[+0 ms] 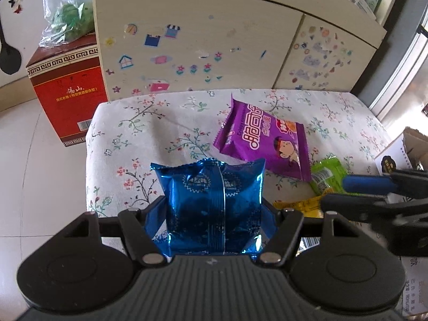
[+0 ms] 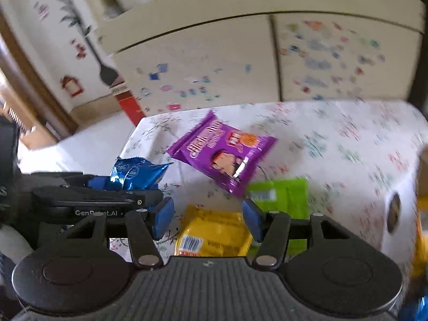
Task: Organize snacks
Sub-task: 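Close left tool on blue foil bag while right tool grasps yellow bag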
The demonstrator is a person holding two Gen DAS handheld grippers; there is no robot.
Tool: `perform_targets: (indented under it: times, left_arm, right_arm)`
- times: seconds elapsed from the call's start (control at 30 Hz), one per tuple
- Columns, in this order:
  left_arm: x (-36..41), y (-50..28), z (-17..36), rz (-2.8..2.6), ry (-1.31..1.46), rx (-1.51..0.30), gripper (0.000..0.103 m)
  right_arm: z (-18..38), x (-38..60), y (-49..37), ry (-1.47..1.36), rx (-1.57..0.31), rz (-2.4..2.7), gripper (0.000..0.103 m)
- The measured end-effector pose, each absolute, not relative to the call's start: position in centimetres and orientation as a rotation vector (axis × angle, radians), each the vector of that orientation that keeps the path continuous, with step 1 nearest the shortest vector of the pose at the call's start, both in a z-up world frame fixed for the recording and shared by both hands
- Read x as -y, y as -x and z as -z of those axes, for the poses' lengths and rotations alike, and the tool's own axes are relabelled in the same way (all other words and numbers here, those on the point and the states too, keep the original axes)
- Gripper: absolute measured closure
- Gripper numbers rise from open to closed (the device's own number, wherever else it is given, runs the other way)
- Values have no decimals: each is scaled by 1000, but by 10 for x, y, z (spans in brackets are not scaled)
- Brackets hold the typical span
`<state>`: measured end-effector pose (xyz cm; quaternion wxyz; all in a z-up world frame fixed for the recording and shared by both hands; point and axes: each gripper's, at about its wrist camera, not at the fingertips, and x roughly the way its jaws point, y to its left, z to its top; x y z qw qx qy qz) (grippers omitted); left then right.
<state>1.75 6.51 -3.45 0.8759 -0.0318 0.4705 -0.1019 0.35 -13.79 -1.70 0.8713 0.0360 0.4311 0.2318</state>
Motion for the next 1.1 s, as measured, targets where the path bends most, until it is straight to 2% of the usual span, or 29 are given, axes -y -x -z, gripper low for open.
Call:
perform_targets:
  times: [0.13, 0.33, 0.47, 0.63, 0.7, 0.97, 1.1]
  left_arm:
    - [-69, -18, 36, 223, 78, -986, 33]
    - [-71, -19, 38, 224, 87, -993, 33]
    - [-74, -21, 39, 217, 103, -1006, 33]
    - [-72, -21, 42, 208, 87, -1021, 35]
    - [-71, -20, 42, 212, 88, -1017, 35]
    - [-72, -23, 43, 210, 86, -1022, 35]
    - [-68, -25, 42, 216, 68, -1010, 30]
  right_arm:
    - [26, 135, -11, -50, -913, -495, 39]
    - [29, 139, -8, -46, -1037, -580, 38]
    - [28, 129, 16, 70, -1079, -663, 30]
    - [24, 118, 31, 244, -1012, -694, 27]
    - [22, 117, 30, 272, -992, -704, 23]
    - [29, 113, 23, 409, -916, -736, 18]
    - [35, 105, 20, 458, -903, -754, 16]
